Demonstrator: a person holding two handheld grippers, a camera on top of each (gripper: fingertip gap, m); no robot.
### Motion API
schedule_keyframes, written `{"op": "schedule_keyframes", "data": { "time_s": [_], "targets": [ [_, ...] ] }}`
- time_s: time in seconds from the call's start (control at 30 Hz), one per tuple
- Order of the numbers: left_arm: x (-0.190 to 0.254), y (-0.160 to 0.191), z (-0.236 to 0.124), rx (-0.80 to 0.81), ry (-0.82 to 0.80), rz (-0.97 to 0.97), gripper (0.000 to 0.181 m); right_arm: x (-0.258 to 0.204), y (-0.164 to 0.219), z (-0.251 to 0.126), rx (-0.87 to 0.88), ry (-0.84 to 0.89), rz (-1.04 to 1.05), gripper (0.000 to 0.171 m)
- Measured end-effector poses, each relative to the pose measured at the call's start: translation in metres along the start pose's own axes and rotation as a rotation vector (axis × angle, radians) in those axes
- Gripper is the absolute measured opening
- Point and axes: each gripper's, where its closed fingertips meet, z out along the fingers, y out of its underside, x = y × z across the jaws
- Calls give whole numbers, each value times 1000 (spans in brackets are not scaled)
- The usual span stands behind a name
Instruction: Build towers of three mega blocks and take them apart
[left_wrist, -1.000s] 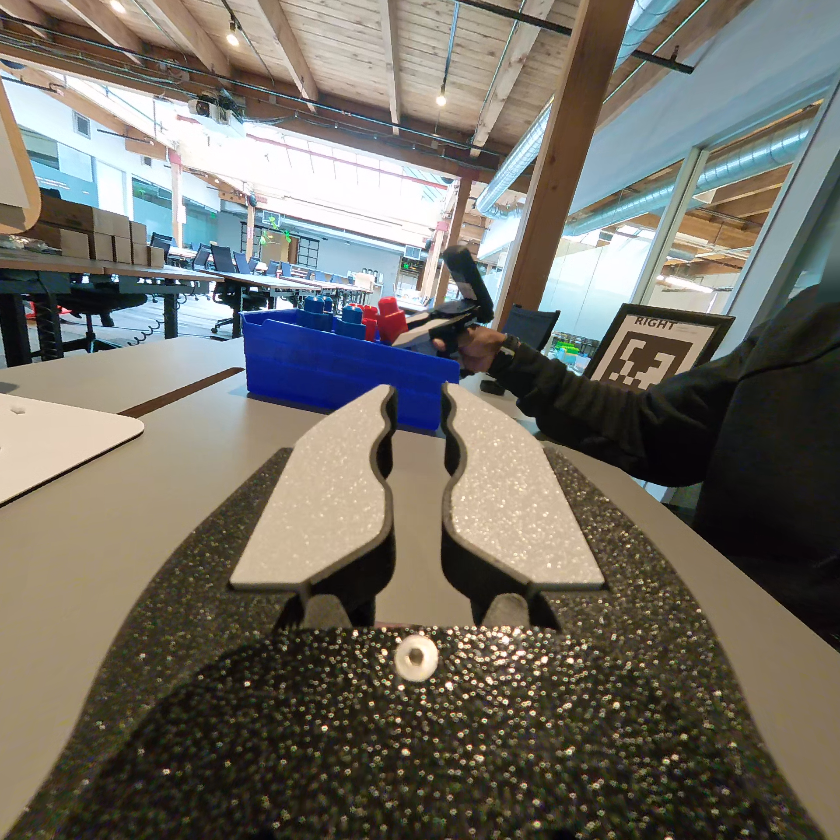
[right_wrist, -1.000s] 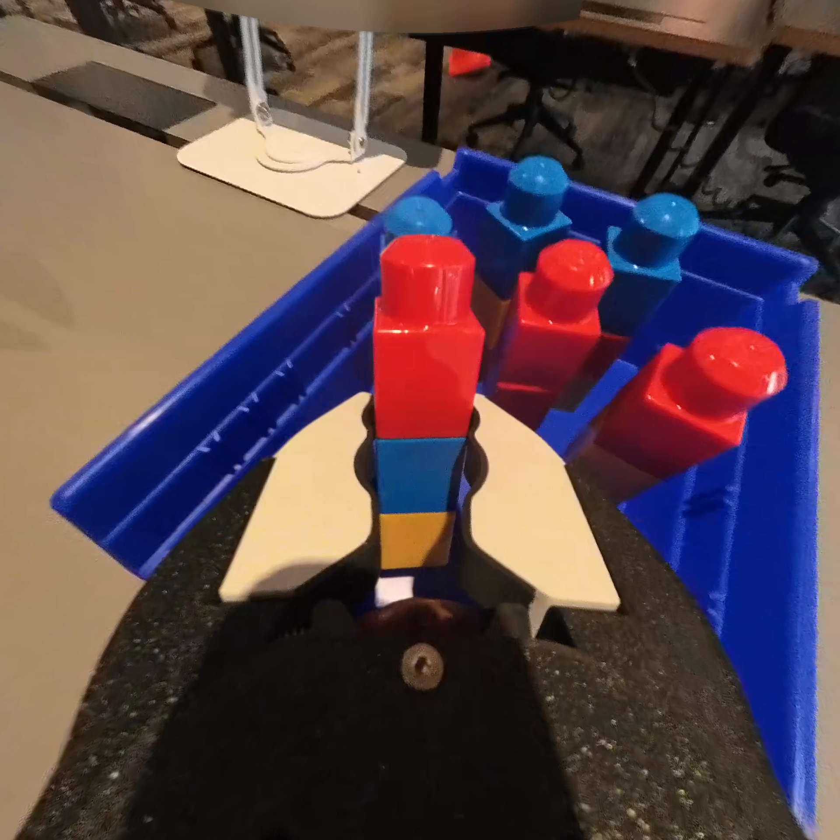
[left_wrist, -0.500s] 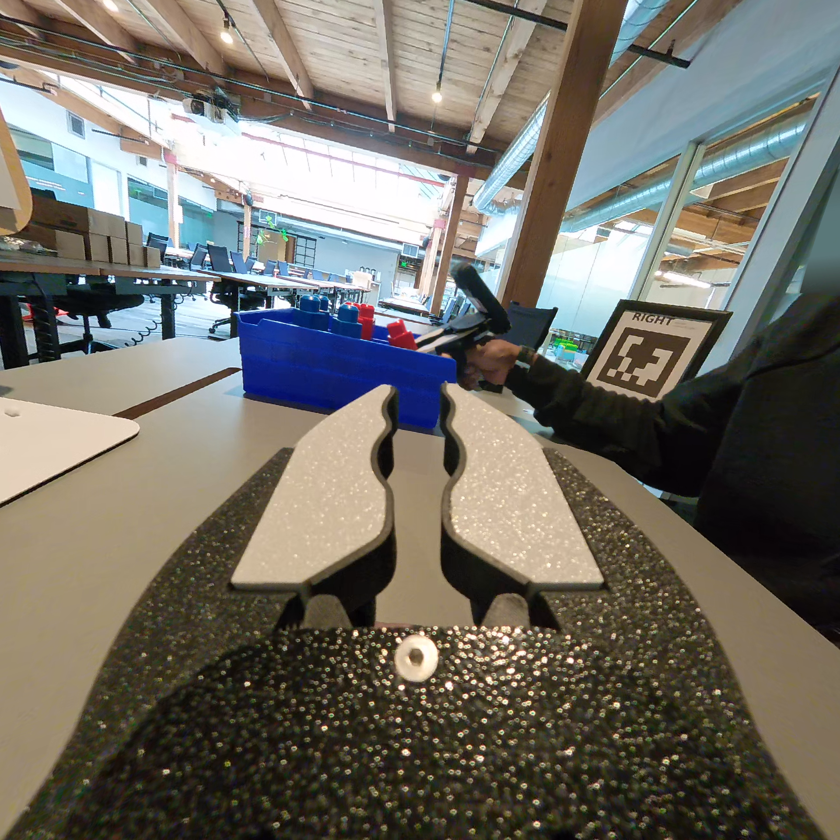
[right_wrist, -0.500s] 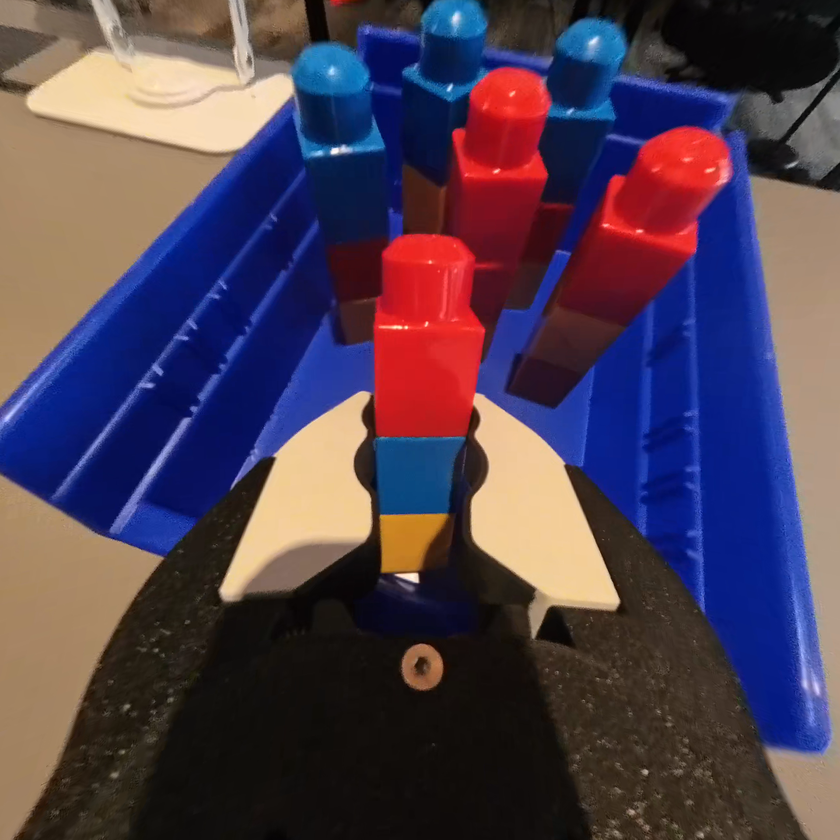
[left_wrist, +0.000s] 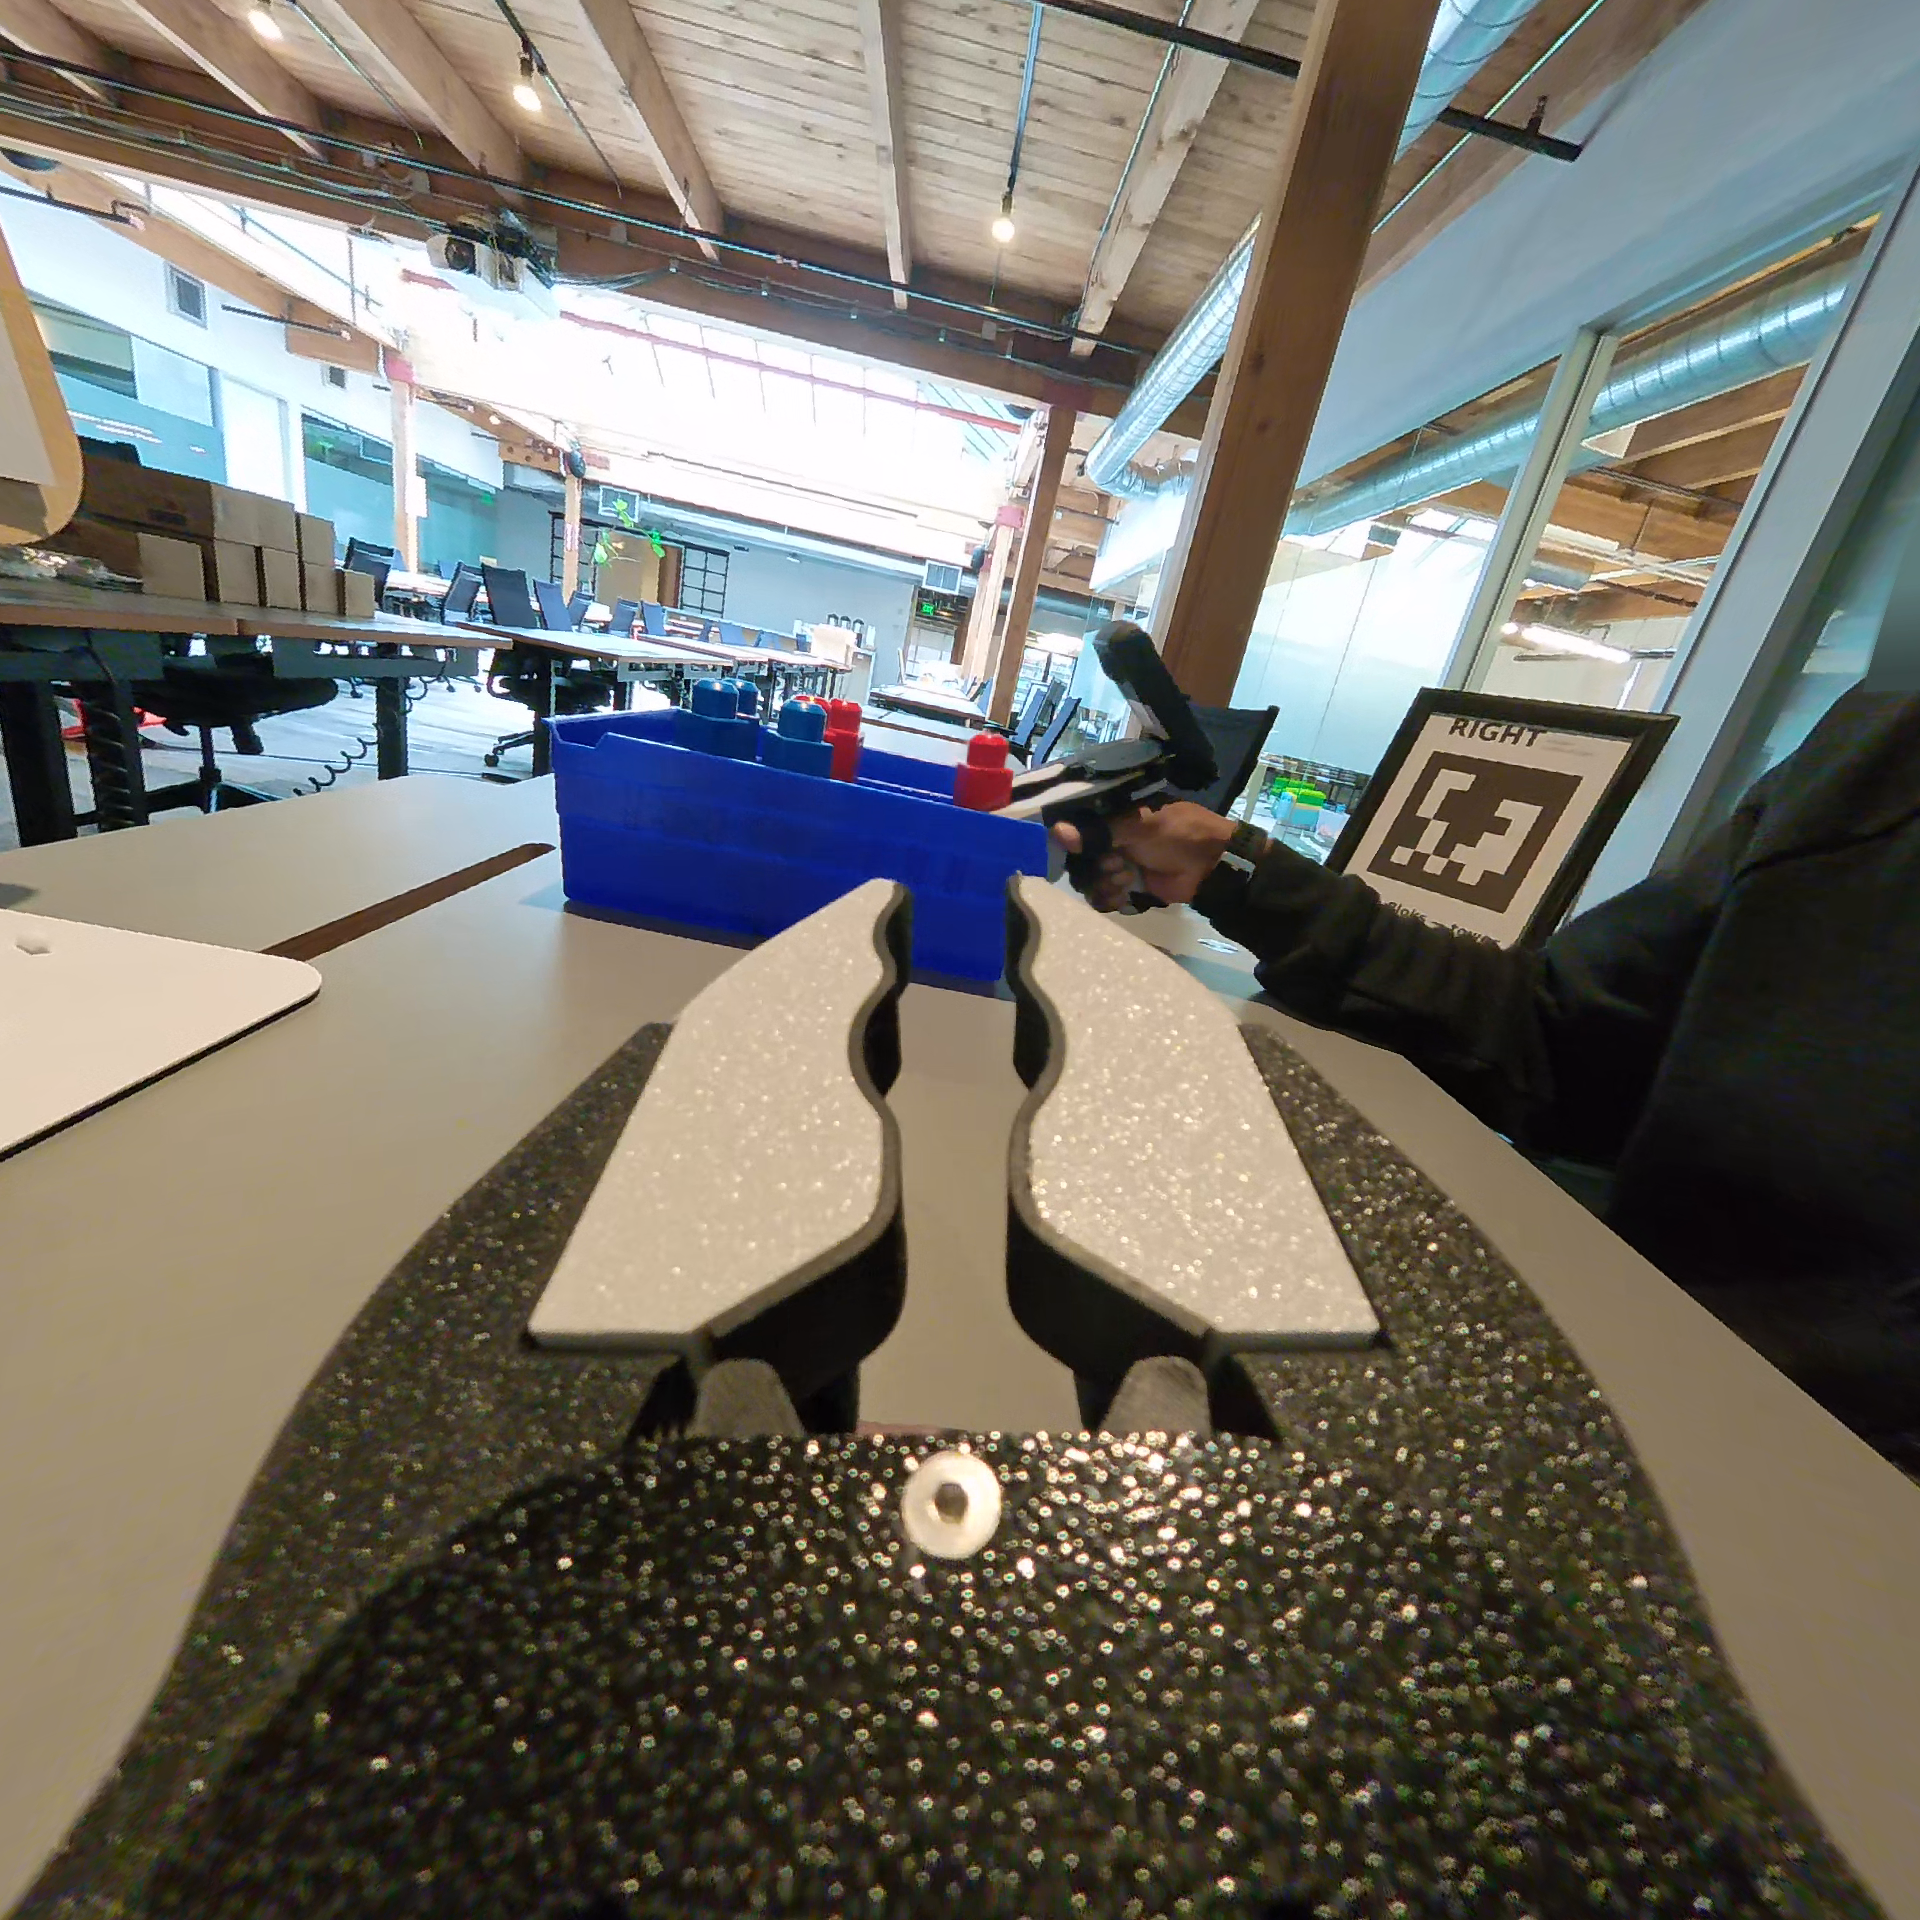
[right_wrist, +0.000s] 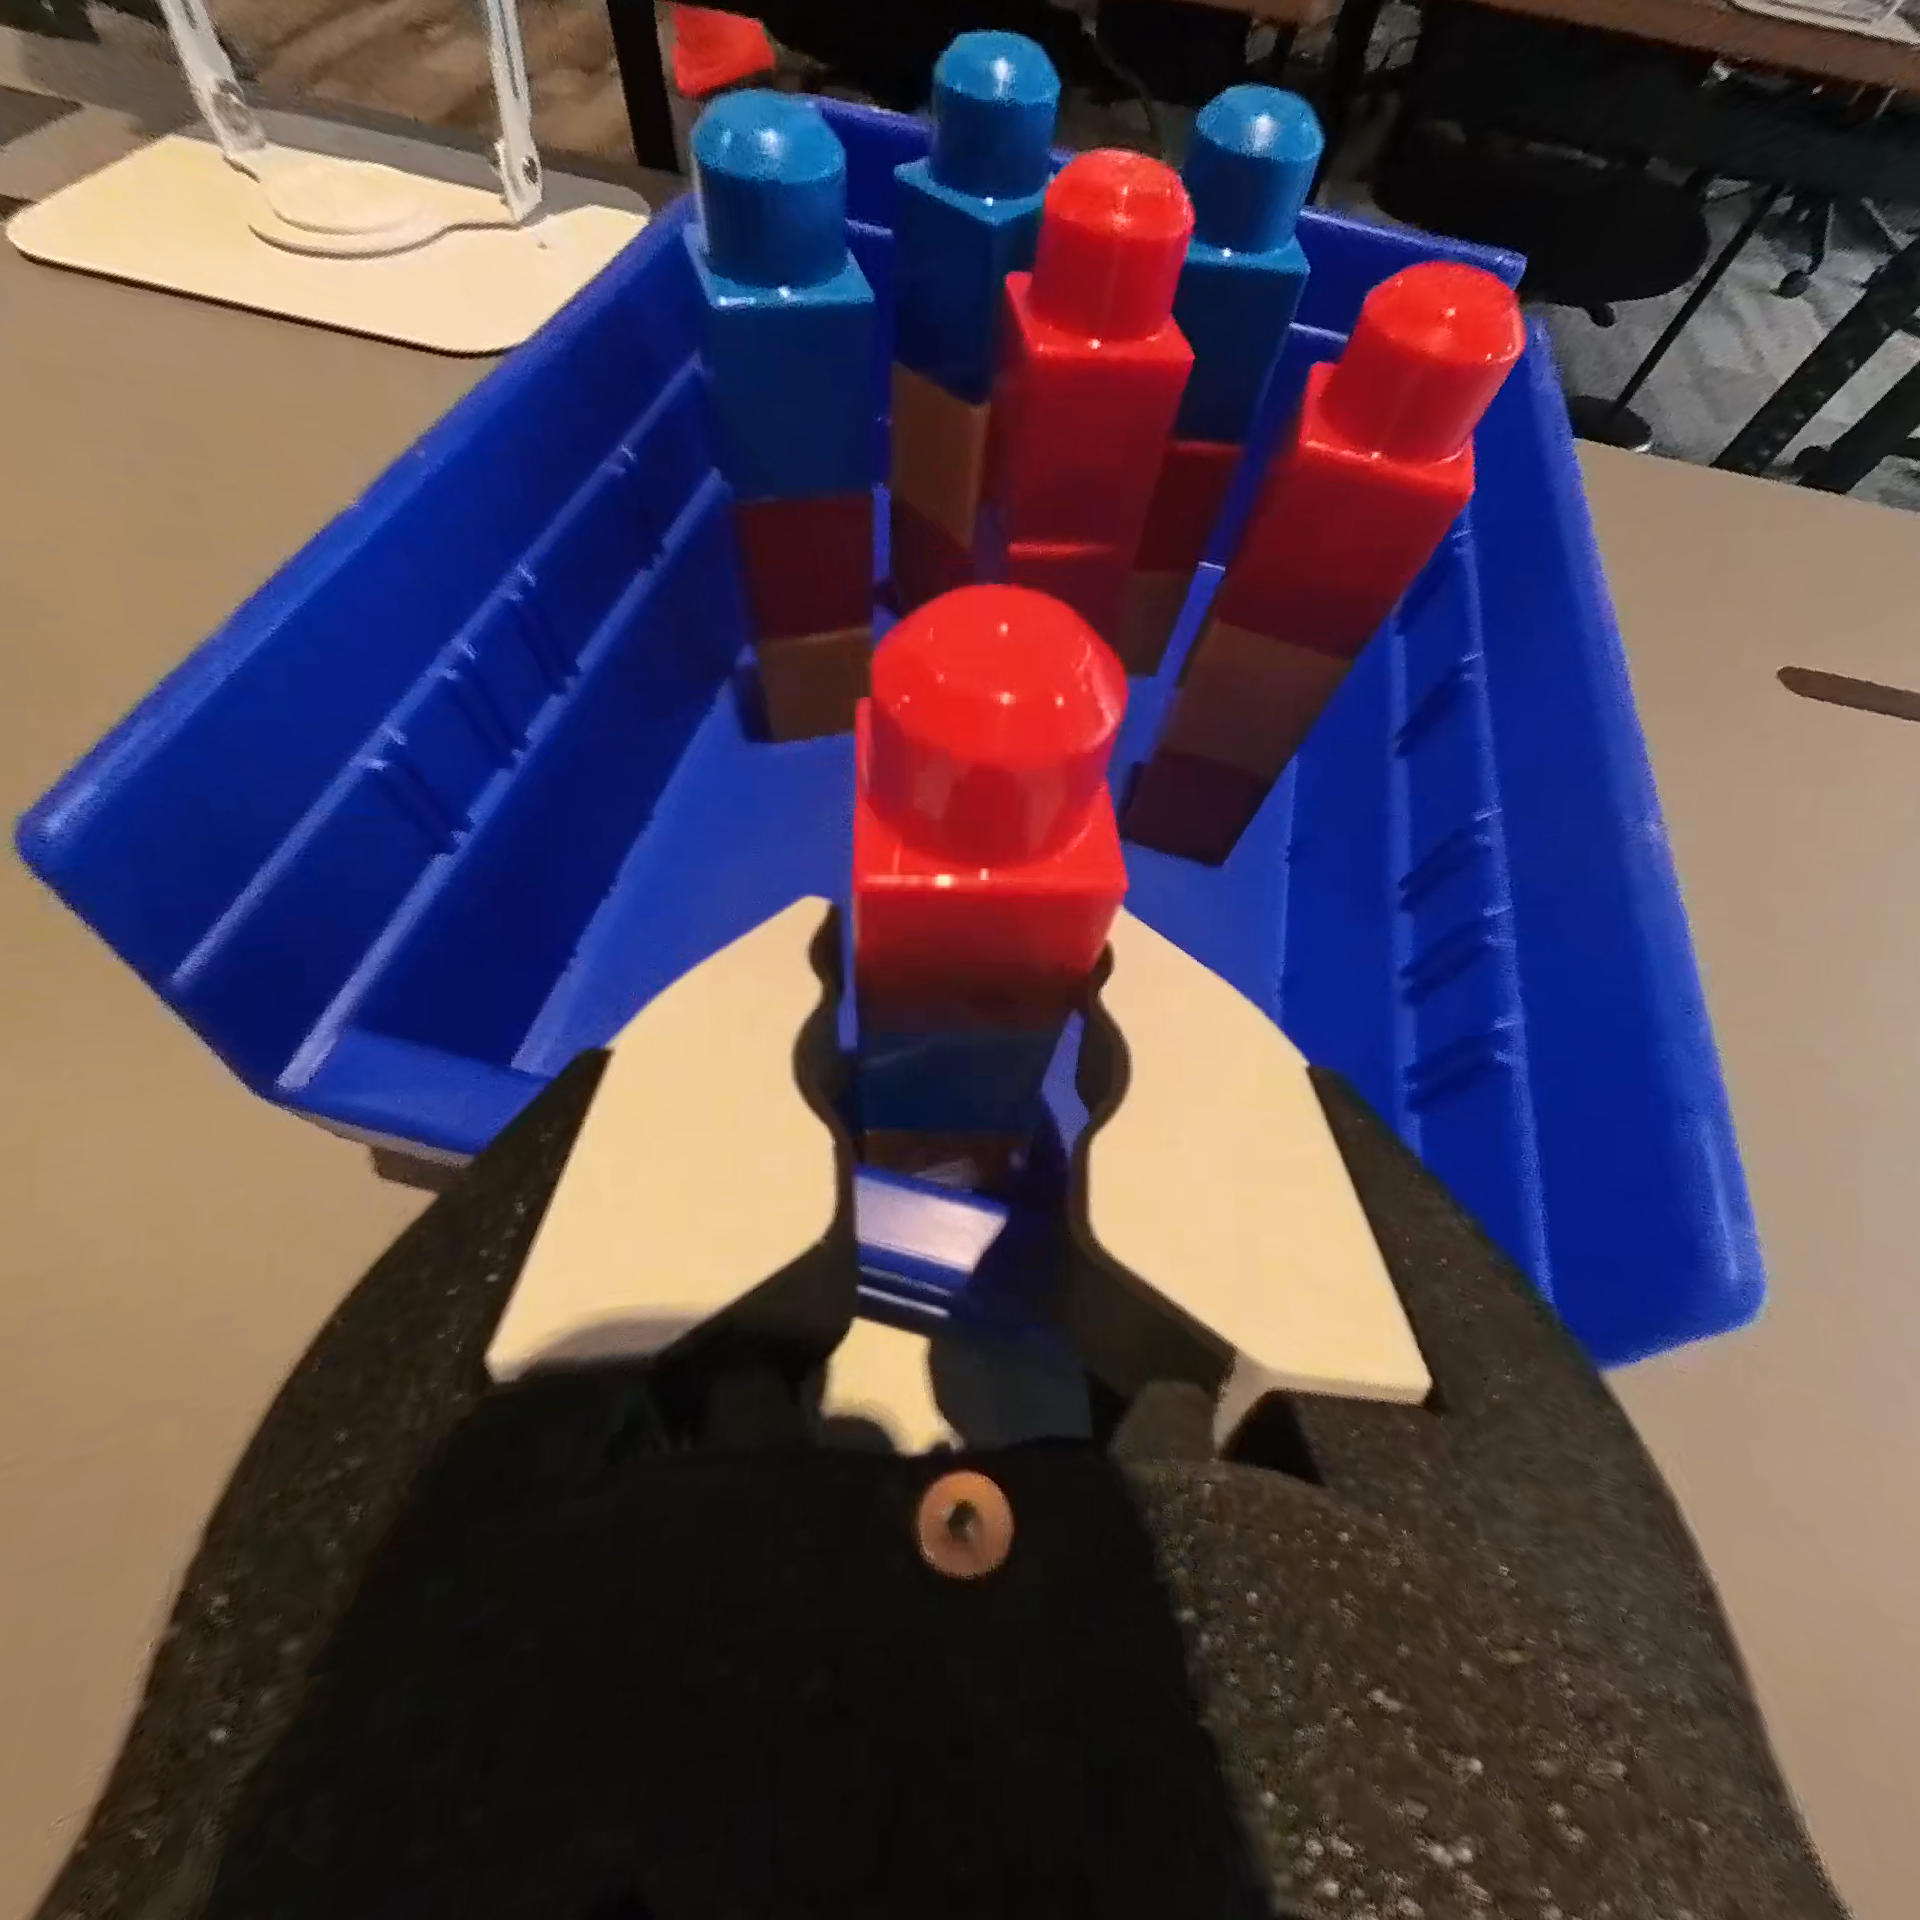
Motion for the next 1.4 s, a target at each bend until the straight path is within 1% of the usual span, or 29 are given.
{"op": "schedule_keyframes", "data": {
  "time_s": [0.1, 0.2, 0.3, 0.37, 0.5, 0.57, 0.67, 0.8, 0.9, 1.03, 1.1, 1.17, 1.2, 1.23, 1.3, 1.4],
  "targets": [
    [0, 0, 0, 0, 0, 1, 16, 1, 3, -1, -13, 18, -33, 52],
    [0, 0, 0, 2, -1, -1, 16, 1, 2, -3, -5, 29, -51, 58],
    [0, 0, 0, 3, -3, 0, 16, 6, -3, -12, 9, 86, -78, 61],
    [0, -1, 0, 4, -6, 2, 16, 10, -6, -25, 16, 144, -90, 62],
    [-2, 0, 0, 2, -19, 5, 16, 13, -19, -61, 27, 300, -117, 60],
    [-2, 1, 1, -6, -25, 4, 16, 2, -33, -76, 45, 338, -133, 58],
    [-4, 2, 2, -21, -41, 9, 16, -28, -60, -87, 85, 331, -136, 53],
    [-7, 4, 3, -32, -93, 45, 16, -81, -95, -81, 138, 264, -177, 49],
    [-11, 3, 2, -29, -163, 86, 17, -125, -112, -64, 157, 182, -208, 45],
    [-17, -3, -5, 2, -299, 186, 17, -188, -124, -34, 160, 53, -244, 41],
    [-19, -5, -12, 5, -380, 253, 17, -218, -126, -20, 153, -17, -259, 37],
    [-20, -6, -20, -9, -458, 315, 16, -247, -127, -6, 155, -89, -278, 30],
    [-20, -6, -24, -30, -494, 346, 16, -261, -127, 2, 156, -126, -287, 24],
    [-20, -5, -29, -56, -534, 379, 15, -274, -125, 10, 155, -165, -293, 15],
    [-21, -2, -41, -114, -619, 436, 14, -298, -115, 27, 146, -260, -299, 1],
    [-19, 3, -62, -207, -736, 476, 12, -326, -89, 49, 116, -395, -255, 0]
  ]
}}
